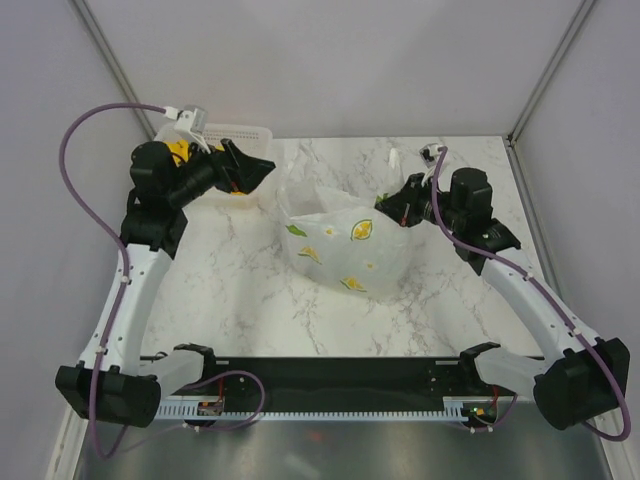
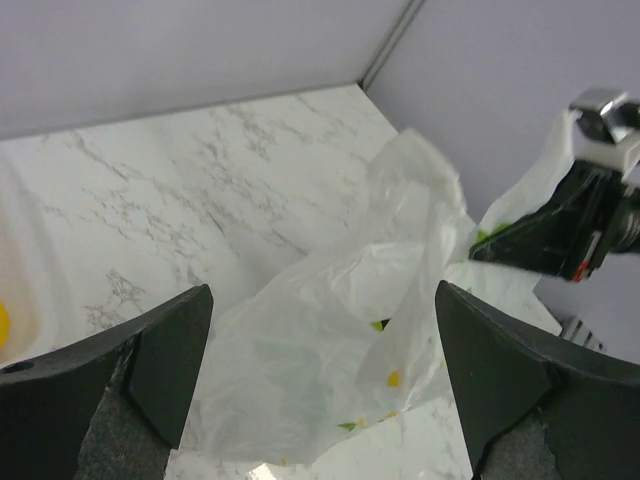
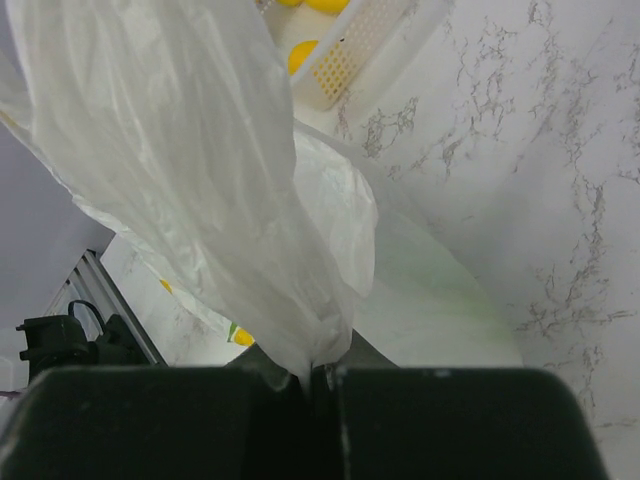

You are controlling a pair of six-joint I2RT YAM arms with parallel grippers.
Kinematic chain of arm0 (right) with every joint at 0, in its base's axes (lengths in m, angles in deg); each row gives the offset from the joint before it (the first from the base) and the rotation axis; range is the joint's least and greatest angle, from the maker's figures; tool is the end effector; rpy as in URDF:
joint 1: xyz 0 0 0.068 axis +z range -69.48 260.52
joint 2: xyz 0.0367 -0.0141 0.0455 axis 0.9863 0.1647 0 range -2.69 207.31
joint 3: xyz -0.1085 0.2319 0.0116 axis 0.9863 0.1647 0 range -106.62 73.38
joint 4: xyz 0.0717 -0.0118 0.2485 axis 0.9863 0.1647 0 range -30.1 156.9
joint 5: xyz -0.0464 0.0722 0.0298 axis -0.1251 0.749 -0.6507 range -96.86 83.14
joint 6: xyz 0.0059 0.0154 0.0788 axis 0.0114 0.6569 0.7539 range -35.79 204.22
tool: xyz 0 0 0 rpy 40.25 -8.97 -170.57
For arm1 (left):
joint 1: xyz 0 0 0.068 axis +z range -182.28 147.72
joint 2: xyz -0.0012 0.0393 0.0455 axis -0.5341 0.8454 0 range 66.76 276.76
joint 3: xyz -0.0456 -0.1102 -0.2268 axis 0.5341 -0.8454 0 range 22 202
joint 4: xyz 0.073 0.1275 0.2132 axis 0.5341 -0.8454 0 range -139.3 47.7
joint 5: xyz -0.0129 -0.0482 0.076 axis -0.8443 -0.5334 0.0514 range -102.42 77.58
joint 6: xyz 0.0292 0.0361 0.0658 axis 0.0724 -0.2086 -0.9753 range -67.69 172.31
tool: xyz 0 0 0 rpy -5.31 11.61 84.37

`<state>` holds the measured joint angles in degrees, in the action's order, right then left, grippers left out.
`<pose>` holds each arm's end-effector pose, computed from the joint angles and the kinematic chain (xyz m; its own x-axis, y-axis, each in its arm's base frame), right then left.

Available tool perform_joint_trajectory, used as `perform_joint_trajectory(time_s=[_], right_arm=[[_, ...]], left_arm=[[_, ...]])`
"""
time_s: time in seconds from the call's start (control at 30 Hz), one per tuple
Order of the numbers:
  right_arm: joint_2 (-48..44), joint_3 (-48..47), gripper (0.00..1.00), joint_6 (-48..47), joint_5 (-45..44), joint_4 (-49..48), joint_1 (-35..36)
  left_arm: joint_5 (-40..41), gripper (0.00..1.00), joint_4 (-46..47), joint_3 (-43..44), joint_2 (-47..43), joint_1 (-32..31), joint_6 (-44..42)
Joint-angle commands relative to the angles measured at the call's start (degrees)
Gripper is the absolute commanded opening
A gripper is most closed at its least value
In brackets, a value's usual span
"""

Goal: Place the fake fruits into the plastic bag and tie a complex knot
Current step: Adjust the plastic bag at the center of the board.

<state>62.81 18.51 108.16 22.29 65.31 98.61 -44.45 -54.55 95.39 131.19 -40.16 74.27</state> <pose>0.2711 0.1242 0.3153 -0.5306 0.1997 -0.8238 -0.5480 0.6607 0.5131 0.2686 -0.0745 0.4255 -0.2924 -0.2797 -0.9145 0.5729 0.7145 -0.4017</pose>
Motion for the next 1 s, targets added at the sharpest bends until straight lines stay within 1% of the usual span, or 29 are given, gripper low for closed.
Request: perform_joint_trajectory(time_s=[0.0,0.03,0.07,0.1,0.13,0.17,0.2,0.23,0.3,0.33,0.4,0.43,0.47,0.5,0.53,0.6,0.7,0.73,0.8,0.87,0.9,0.97], right_arm=[[1.21,-3.22,0.0,0.05,2.58,0.92,-0.25],[1.65,-3.4,0.0,0.22,3.02,0.92,-0.24],[2.44,-3.49,0.0,0.4,3.28,0.57,-0.24],[2.79,-3.49,0.0,0.4,3.37,0.48,0.1],[3.06,-3.4,0.0,0.4,3.37,0.39,0.11],[3.41,-3.14,0.0,0.49,3.37,-0.3,0.11],[3.67,-3.22,0.0,0.75,3.37,-0.57,0.19],[3.85,-3.22,0.0,0.93,3.29,-0.75,0.11],[4.38,-3.66,0.0,0.84,3.2,-1.02,0.19],[4.47,-3.92,0.0,0.67,3.11,-1.02,0.11],[5.17,-4.89,0.0,0.4,3.02,-0.67,0.19],[5.34,-5.24,0.0,0.14,2.93,-0.4,0.11],[5.78,-5.85,0.0,-0.04,2.85,0.04,0.19],[5.96,-6.03,0.0,-0.21,2.93,0.04,0.11],[6.22,-6.21,0.0,-0.13,2.93,0.21,0.11],[6.66,-6.65,0.0,-0.3,3.11,0.65,0.19],[6.84,-6.91,0.0,-0.56,3.11,0.83,0.11],[7.01,-7.0,0.0,-0.57,3.11,0.83,0.19],[7.1,-7.27,0.0,-0.48,3.2,0.74,0.11],[7.1,-7.35,0.0,-0.39,3.11,0.74,0.11],[7.1,-7.44,0.0,-0.13,3.2,0.74,0.19],[7.02,-7.71,0.0,0.05,3.2,0.65,0.19]], left_arm=[[-17.52,1.0,17.67,-9.9,0.09,1.72,-7.7],[-21.54,1.0,20.66,-14.45,0.44,2.34,-7.8],[-24.54,1.0,29.74,-16.5,2.01,4.17,-6.15],[-27.62,1.0,34.61,-18.17,3.07,5.23,-3.52],[-32.26,1.0,41.36,-21.23,4.03,6.2,0.07],[-34.22,1.0,52.39,-22.57,5.09,7.43,7.67],[-36.07,1.0,56.42,-23.37,7.27,7.7,10.1],[-37.91,1.0,58.2,-23.9,7.9,7.7,12.04],[-40.29,1.0,62.84,-23.99,8.96,7.7,12.06],[-40.22,1.0,64.7,-24.51,9.75,7.7,12.58],[-40.21,1.0,68.92,-24.96,10.28,7.7,12.33],[-42.04,1.0,69.38,-24.7,10.81,7.7,10.93],[-43.8,1.0,69.12,-24.17,11.33,7.7,9.96],[-47.65,1.0,68.25,-23.3,12.12,9.27,8.99],[-49.43,1.0,65.45,-20.94,13.87,9.37,7.94],[-53.29,1.0,64.46,-18.38,15.64,9.11,7.84],[-55.68,1.0,63.06,-16.88,16.26,7.88,5.4],[-55.68,1.0,56.26,-16.26,16.09,6.23,-0.8],[-52.63,1.0,45.53,-13.11,15.21,5.77,-10.04],[-52.61,1.0,45.47,-9.95,15.47,4.54,-10.09],[-50.0,1.0,21.72,-6.62,15.99,4.19,-33.67],[-51.02,1.0,19.37,-4.49,18.44,3.49,-34.0]])
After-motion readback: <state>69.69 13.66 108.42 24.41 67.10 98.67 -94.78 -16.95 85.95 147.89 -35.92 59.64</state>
